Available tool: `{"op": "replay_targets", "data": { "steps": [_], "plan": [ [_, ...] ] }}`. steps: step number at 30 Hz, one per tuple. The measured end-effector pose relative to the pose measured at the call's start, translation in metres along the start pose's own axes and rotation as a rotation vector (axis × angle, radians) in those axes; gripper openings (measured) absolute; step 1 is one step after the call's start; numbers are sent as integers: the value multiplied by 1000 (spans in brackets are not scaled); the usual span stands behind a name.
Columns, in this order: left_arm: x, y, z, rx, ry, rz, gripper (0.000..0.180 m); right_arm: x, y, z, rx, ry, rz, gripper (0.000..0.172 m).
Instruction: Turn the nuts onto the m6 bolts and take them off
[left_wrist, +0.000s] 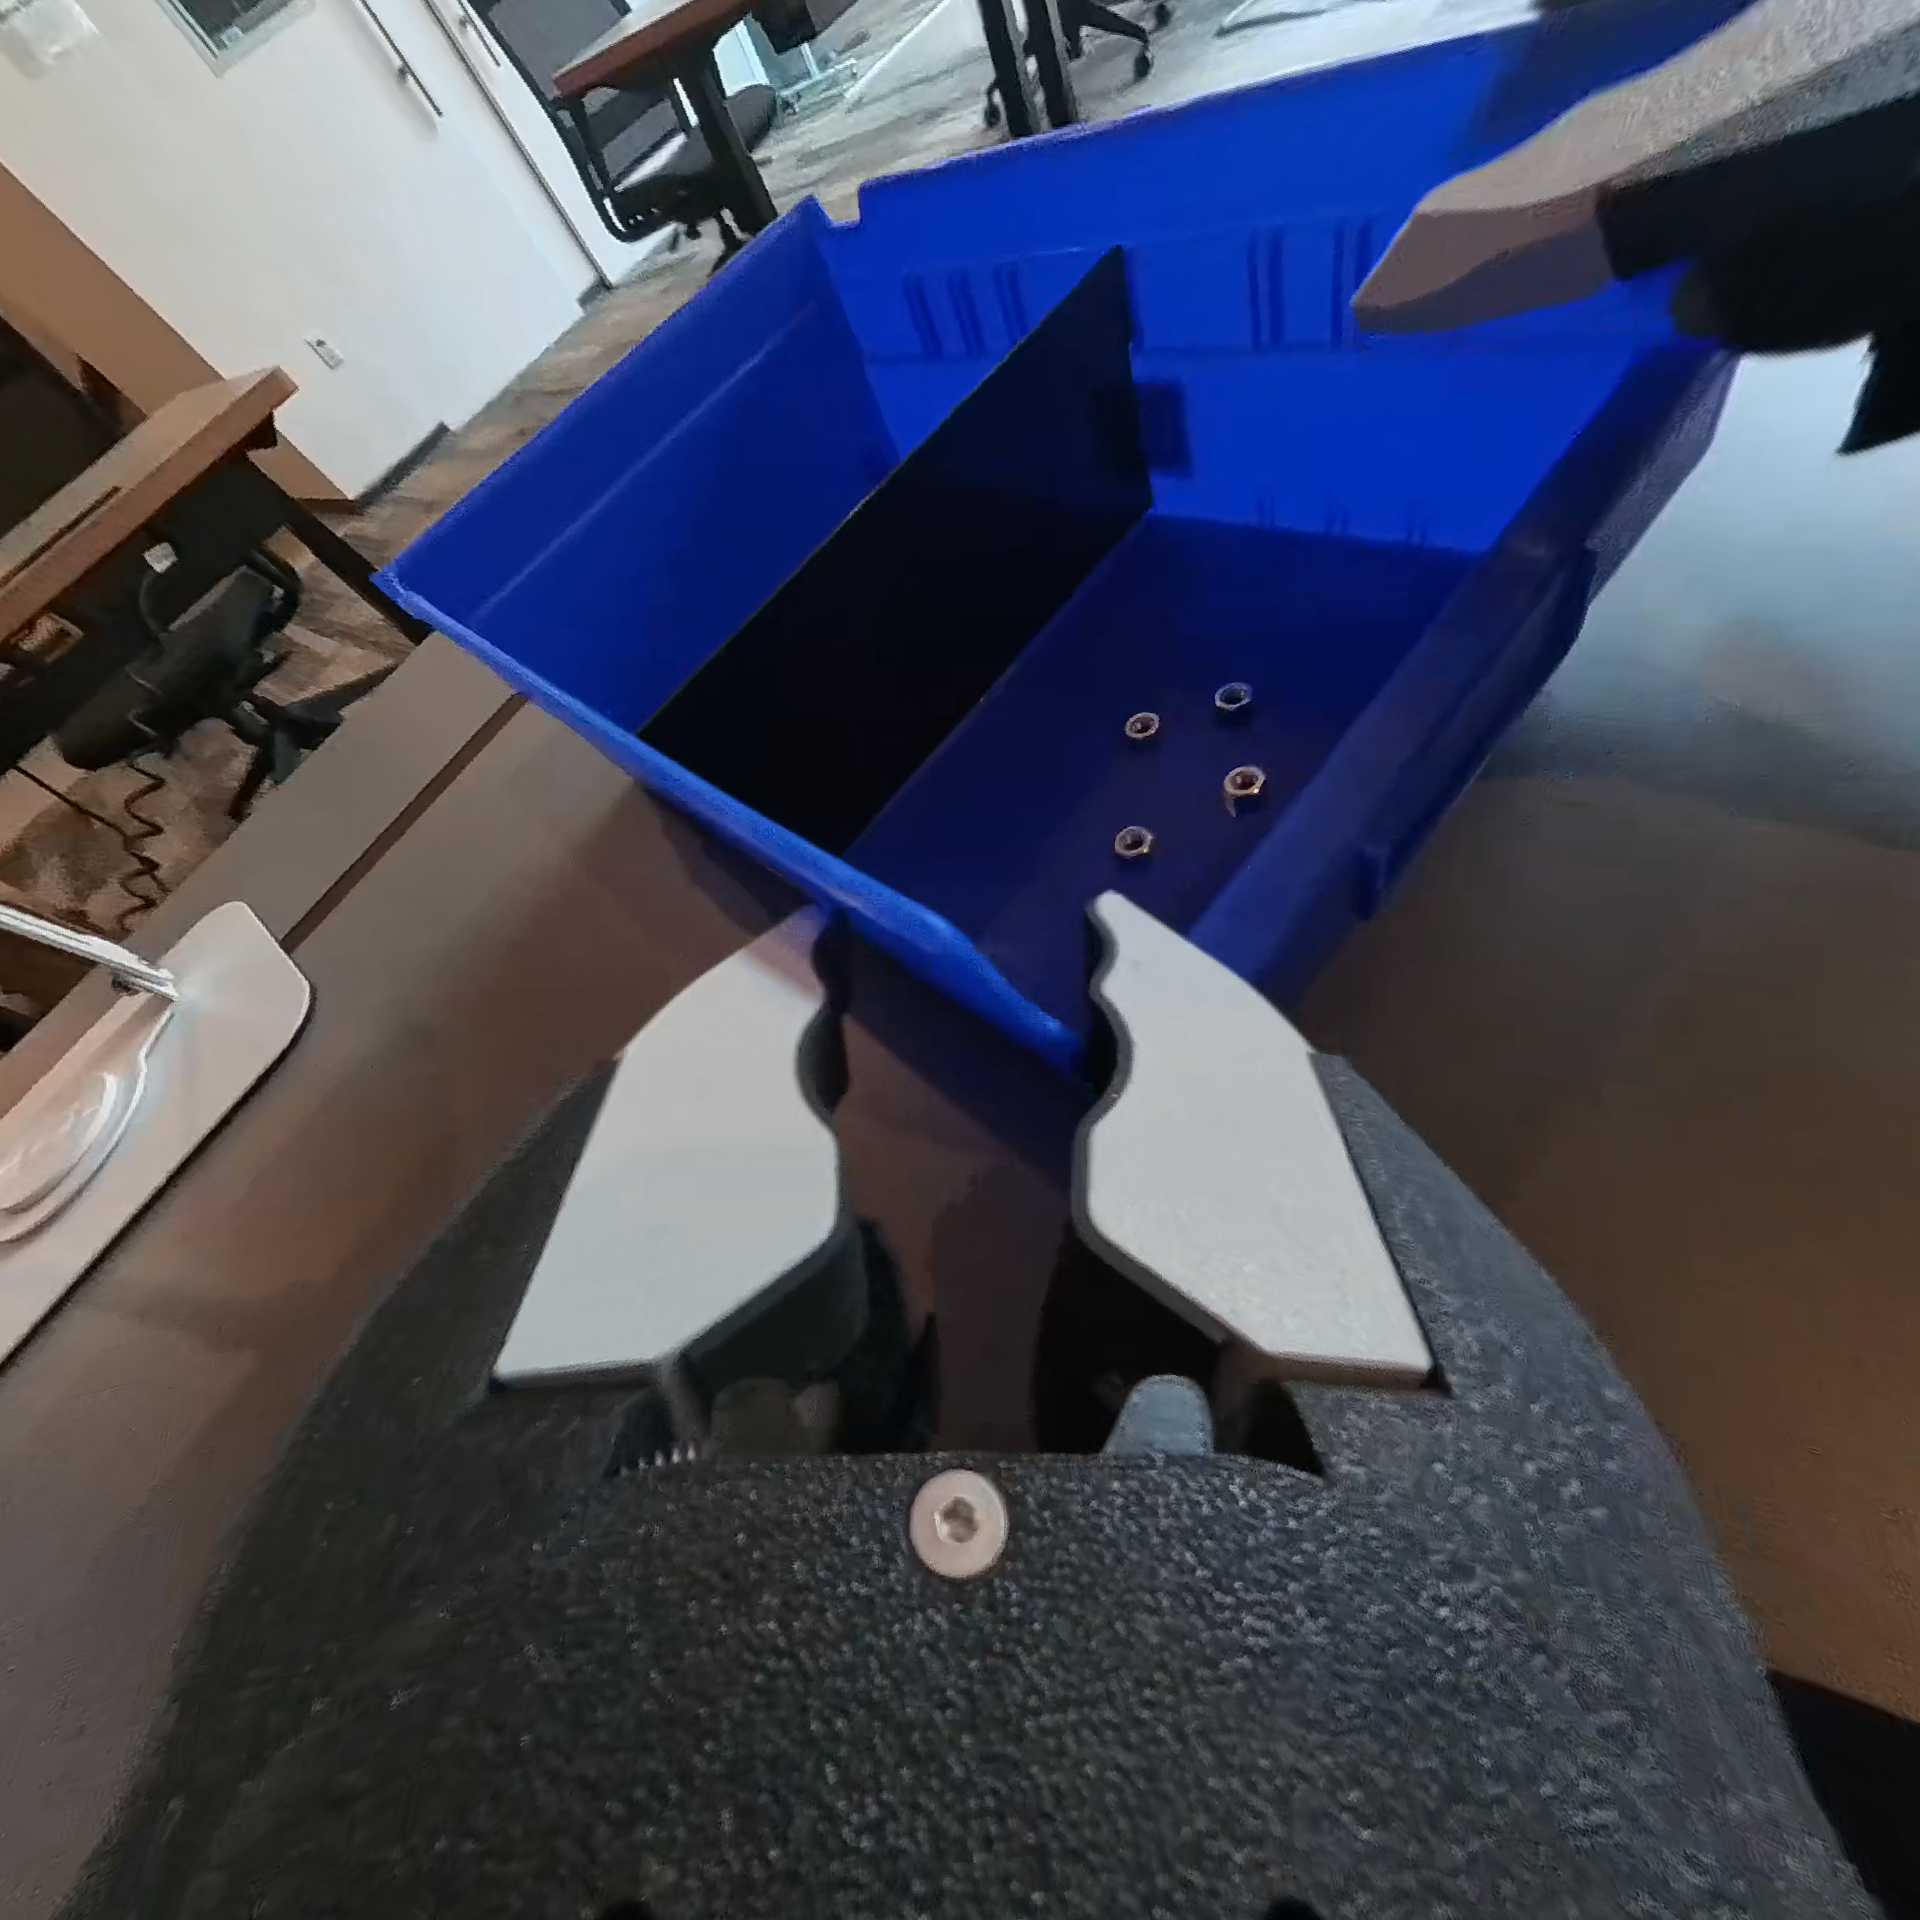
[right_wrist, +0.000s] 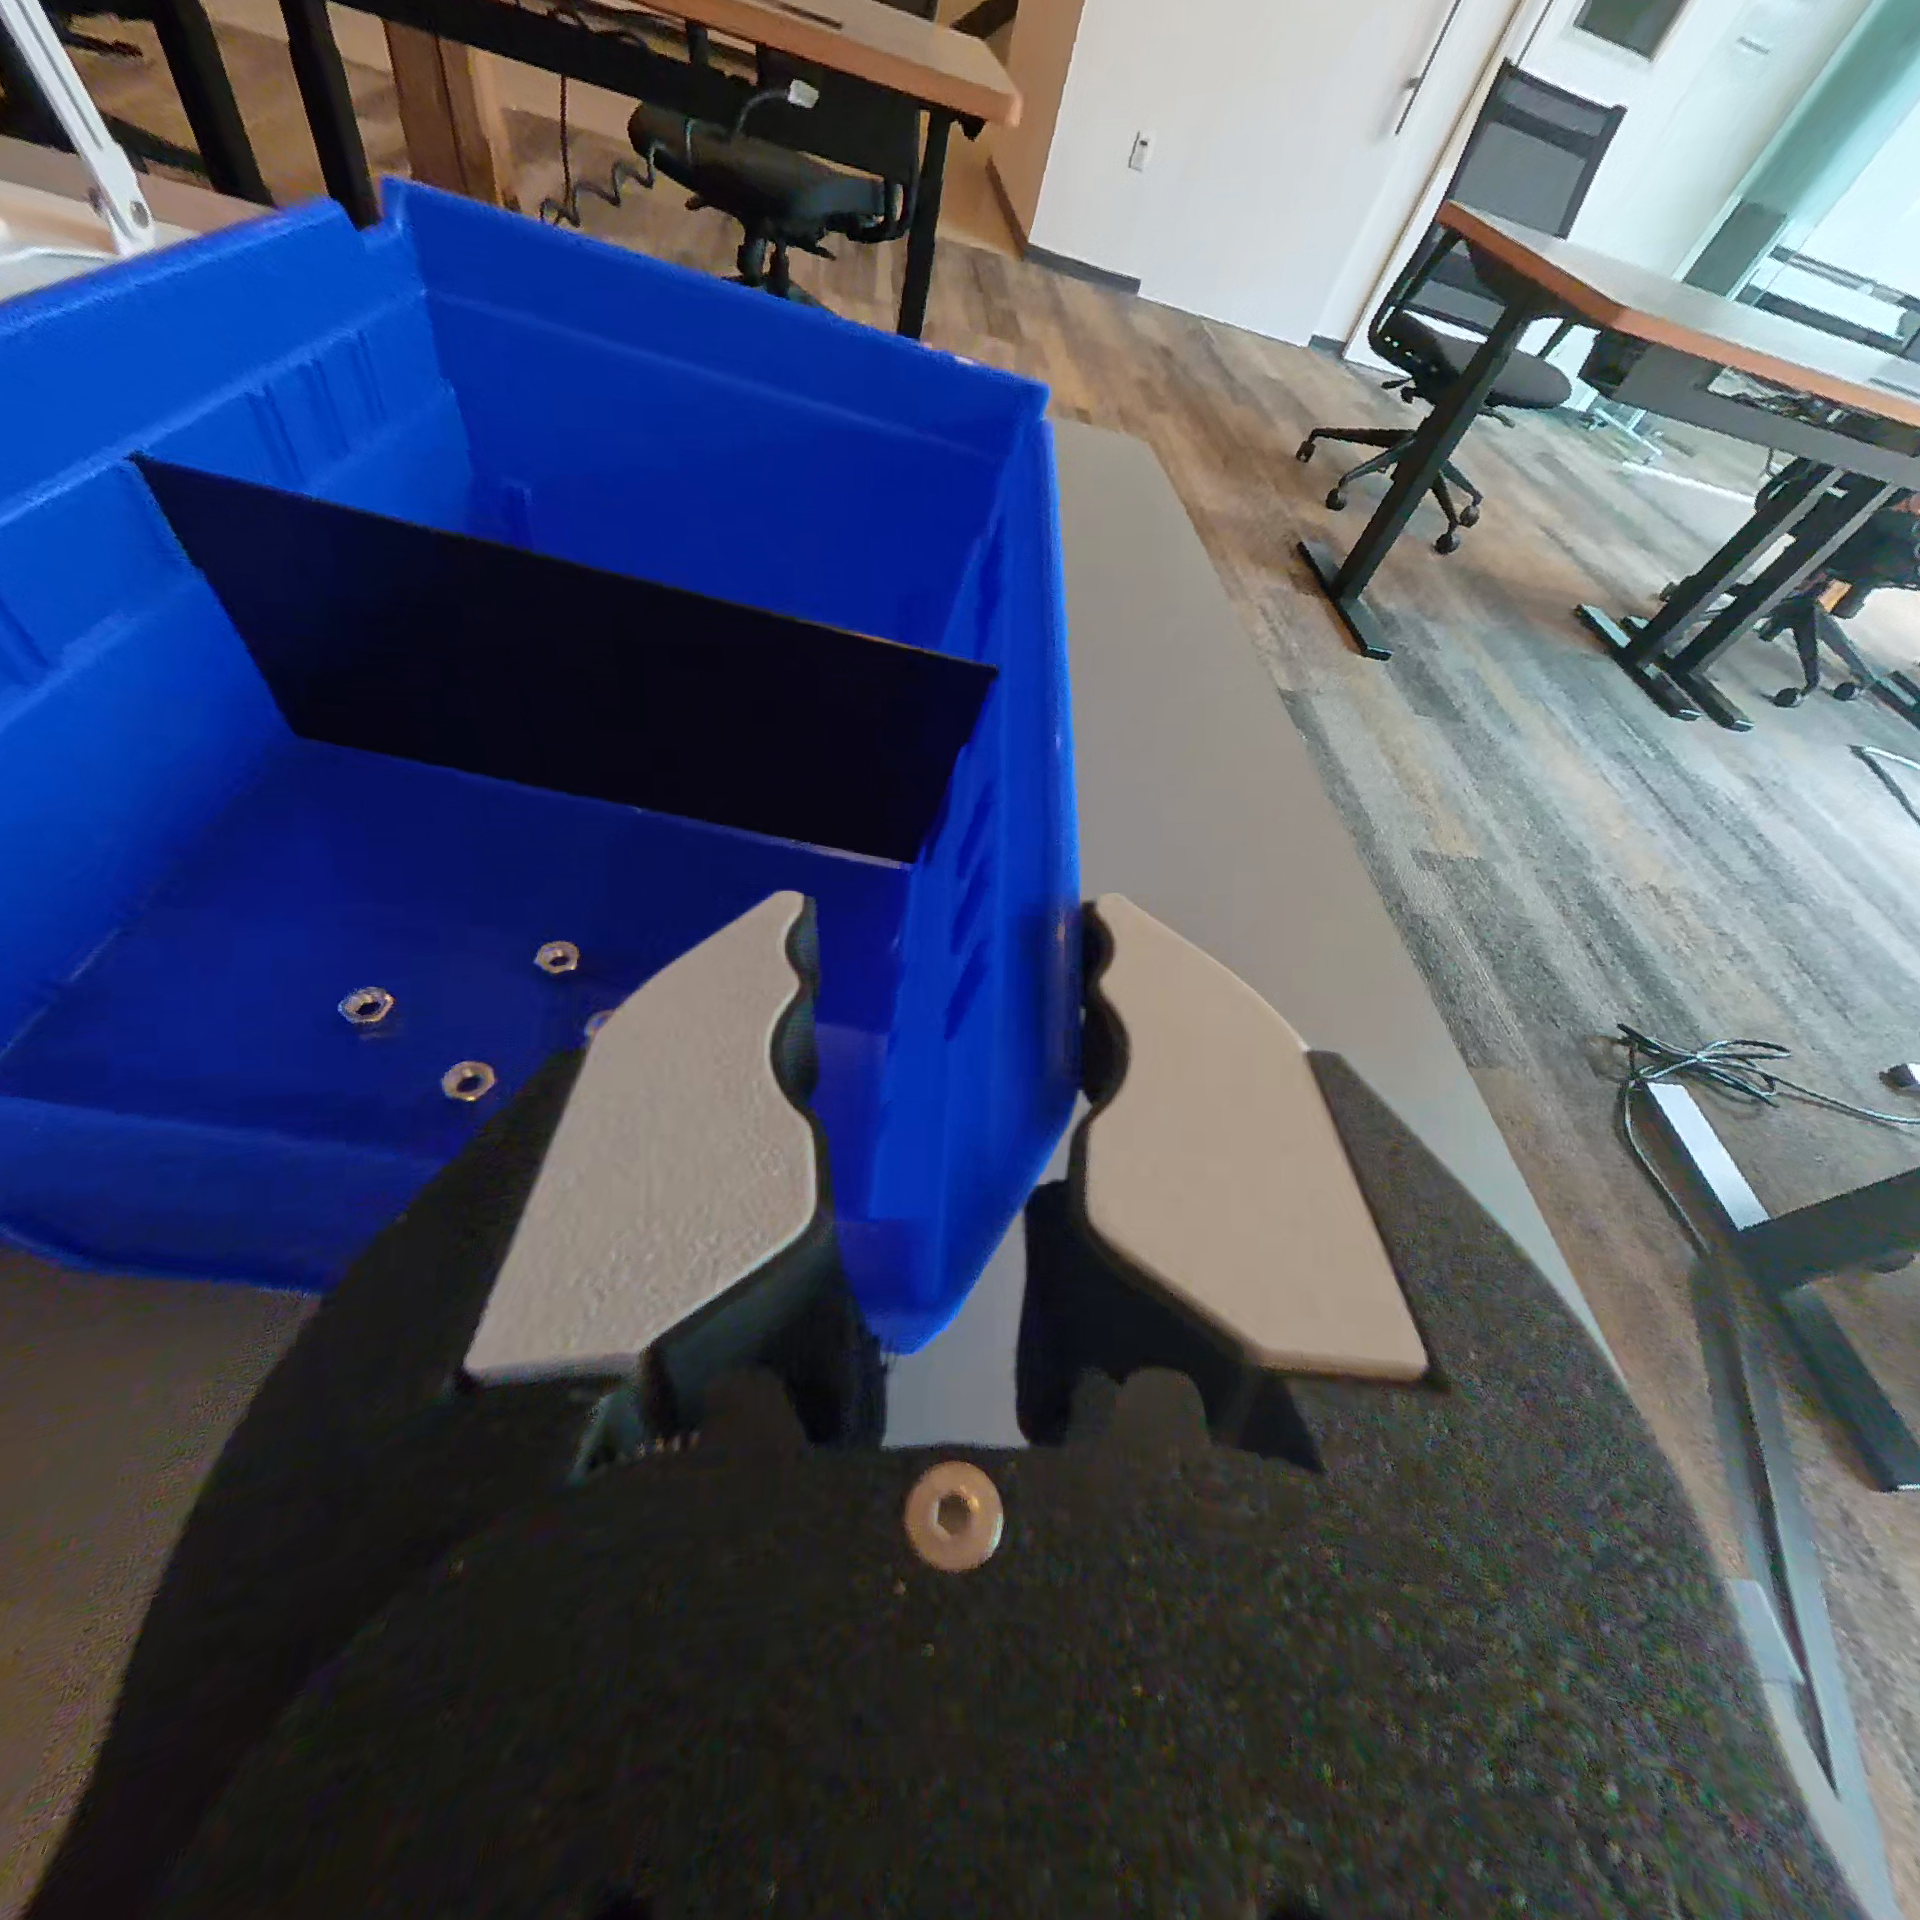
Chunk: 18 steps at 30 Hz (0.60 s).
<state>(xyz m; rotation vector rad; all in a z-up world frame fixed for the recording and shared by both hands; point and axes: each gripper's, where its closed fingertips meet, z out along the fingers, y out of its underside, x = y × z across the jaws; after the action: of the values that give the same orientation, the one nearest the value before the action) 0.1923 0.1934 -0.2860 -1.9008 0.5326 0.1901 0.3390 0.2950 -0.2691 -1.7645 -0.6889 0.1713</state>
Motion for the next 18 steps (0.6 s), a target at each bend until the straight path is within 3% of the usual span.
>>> {"op": "replay_targets", "data": {
  "steps": [4, 18],
  "plan": [
    [-11, 4, 2, -8, -66, 39, 34, 10, -2, 1, -1, 68, -45, 9],
    [-35, 10, -7, 72, -97, 26, 26, -14, -13, 1, 48, 19, -27, 6]
  ]
}}
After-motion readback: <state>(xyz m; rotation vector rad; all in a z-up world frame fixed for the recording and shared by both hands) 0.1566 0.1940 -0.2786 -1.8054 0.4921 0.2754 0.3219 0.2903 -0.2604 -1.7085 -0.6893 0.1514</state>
